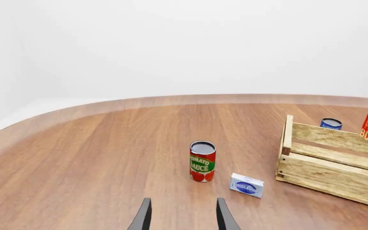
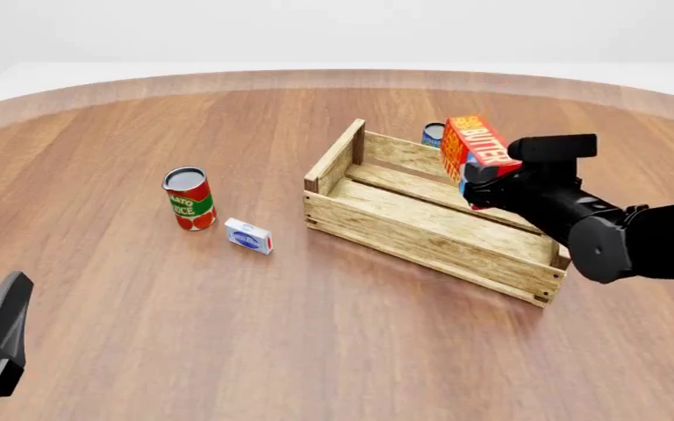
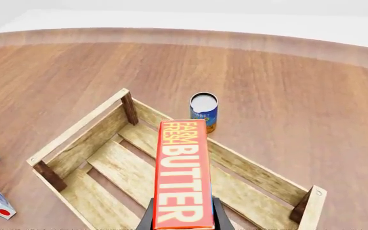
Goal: Pick up the butter and put it in the tray.
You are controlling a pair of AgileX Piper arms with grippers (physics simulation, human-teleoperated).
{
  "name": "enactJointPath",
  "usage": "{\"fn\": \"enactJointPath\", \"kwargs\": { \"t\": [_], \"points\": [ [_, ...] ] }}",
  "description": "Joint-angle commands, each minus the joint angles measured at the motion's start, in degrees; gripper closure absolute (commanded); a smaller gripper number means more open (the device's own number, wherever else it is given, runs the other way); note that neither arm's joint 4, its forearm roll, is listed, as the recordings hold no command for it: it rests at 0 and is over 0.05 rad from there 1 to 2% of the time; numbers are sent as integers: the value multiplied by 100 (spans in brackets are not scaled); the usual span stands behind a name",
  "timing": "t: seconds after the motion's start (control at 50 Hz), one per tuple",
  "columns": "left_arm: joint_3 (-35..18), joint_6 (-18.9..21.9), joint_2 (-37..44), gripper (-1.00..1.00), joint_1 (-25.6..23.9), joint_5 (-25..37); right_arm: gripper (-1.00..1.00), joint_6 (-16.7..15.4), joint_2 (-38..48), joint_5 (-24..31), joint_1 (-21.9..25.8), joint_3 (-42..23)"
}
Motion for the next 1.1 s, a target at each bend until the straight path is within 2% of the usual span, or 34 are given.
{"fn": "enactJointPath", "kwargs": {
  "t": [0.02,1.1],
  "points": [
    [0,0,0,-100,1,0,100,153,65,12,22,-145],
    [0,0,0,-100,1,0,100,362,626,-10,-60,-324]
  ]
}}
